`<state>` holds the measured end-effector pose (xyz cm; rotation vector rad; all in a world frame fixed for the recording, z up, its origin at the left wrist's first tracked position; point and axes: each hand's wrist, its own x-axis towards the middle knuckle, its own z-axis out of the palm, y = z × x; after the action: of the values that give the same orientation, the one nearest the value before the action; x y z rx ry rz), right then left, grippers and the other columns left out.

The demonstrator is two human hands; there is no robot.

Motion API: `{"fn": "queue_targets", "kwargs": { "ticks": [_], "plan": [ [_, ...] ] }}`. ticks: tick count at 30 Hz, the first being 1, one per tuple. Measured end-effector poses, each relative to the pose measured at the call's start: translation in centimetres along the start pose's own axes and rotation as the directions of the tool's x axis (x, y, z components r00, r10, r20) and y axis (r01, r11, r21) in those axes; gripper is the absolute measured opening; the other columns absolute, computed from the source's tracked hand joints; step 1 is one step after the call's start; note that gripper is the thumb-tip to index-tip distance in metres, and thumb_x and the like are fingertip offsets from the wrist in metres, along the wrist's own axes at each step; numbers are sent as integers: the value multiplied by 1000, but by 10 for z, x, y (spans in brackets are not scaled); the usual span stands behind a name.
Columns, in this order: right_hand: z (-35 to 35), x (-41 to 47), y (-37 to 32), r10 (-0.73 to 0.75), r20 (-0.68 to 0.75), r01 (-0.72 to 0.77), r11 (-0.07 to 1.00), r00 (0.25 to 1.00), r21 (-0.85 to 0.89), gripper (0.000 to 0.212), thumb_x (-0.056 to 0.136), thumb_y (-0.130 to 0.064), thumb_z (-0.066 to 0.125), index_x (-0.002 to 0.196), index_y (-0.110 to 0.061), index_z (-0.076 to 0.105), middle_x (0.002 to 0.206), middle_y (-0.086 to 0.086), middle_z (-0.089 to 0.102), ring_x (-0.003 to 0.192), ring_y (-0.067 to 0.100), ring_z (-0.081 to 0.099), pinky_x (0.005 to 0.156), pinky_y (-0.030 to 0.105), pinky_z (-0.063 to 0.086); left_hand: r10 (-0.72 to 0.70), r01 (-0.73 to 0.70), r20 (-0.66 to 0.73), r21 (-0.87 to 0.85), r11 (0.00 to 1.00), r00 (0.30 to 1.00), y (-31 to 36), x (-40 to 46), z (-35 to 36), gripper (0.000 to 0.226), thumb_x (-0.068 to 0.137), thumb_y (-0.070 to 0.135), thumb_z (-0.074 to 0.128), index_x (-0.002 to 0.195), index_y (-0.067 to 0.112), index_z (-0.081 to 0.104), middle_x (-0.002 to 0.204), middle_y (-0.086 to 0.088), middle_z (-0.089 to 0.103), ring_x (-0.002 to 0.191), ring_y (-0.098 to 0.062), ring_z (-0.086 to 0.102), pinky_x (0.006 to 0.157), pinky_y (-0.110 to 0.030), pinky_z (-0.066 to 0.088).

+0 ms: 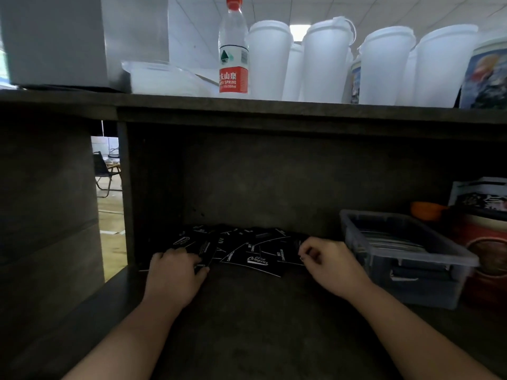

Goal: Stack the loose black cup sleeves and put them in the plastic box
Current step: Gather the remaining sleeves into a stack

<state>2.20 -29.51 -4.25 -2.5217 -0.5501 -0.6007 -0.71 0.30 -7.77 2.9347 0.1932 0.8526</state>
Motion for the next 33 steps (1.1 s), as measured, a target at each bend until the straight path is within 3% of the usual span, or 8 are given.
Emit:
{"fn": "queue_targets", "kwargs": {
  "ticks": [8, 13, 17, 20, 23, 25, 29, 33],
  "plan": [
    [9, -3, -14, -152, 49, 154, 988, 987, -32, 25, 94, -22, 58, 117, -31, 60, 106, -12, 55, 90, 1, 56, 81, 24, 51, 58, -92, -252, -124, 988, 966, 2, -2, -4, 19, 91, 13, 58, 108, 15, 67, 96, -4, 60, 83, -20, 59, 67, -33, 52],
    [21, -7, -36, -386, 21, 386, 915, 922, -114, 53, 95, -29, 56, 144, -30, 36, 137, -11, 37, 125, 3, 36, 102, 19, 39, 131, -286, -431, -318, 904, 893, 6, -7, -15, 18, 93, 10, 54, 107, 16, 64, 102, 1, 57, 89, -14, 55, 75, -30, 50],
    [32, -4, -42, -481, 62, 483, 857, 875, -180, 40, 96, -33, 54, 135, -28, 48, 134, -8, 47, 126, 9, 38, 110, 30, 31, 292, -324, -145, -519, 791, 945, 12, -17, -23, 23, 98, 16, 45, 101, 37, 52, 85, 14, 57, 77, -3, 57, 71, -22, 48],
    [33, -6, -38, -449, 156, 472, 862, 880, -183, 14, 99, -21, 48, 106, -24, 59, 106, -11, 57, 109, 6, 45, 107, 34, 29, 161, -184, -90, -483, 856, 983, 6, -14, -18, 22, 97, 14, 46, 103, 34, 53, 80, 8, 61, 72, -6, 59, 67, -31, 51],
    [28, -6, -32, -385, 136, 407, 890, 913, -205, 15, 97, -12, 45, 100, -24, 53, 94, -14, 51, 98, 5, 43, 104, 32, 28, -235, 139, -226, -373, 917, 945, -8, -5, -8, 25, 92, 15, 52, 116, 15, 56, 103, -10, 65, 93, -26, 60, 78, -40, 49],
    [25, -4, -29, -345, 115, 362, 914, 931, -184, 14, 99, -14, 43, 103, -24, 52, 95, -11, 54, 96, 7, 44, 102, 33, 31, -396, 354, -113, -277, 893, 911, -14, 1, -4, 42, 91, 23, 55, 129, 6, 48, 125, -18, 56, 115, -36, 49, 91, -44, 42],
    [26, -5, -27, -305, 143, 323, 939, 941, -120, 23, 99, -17, 42, 119, -26, 48, 109, -7, 59, 101, 9, 45, 98, 33, 34, -375, 394, 239, -36, 918, 896, -16, 5, 3, 73, 96, 59, 33, 153, 18, 15, 161, -5, 15, 145, -31, 13, 114, -45, 16],
    [29, -7, -31, -311, 155, 333, 932, 938, -140, 25, 100, -25, 42, 125, -29, 46, 113, -9, 57, 107, 10, 45, 100, 32, 31, -341, 344, 299, 43, 938, 891, -12, 7, 2, 78, 94, 67, 22, 155, 19, 12, 158, -8, 23, 144, -31, 17, 114, -45, 16]
  ]
}}
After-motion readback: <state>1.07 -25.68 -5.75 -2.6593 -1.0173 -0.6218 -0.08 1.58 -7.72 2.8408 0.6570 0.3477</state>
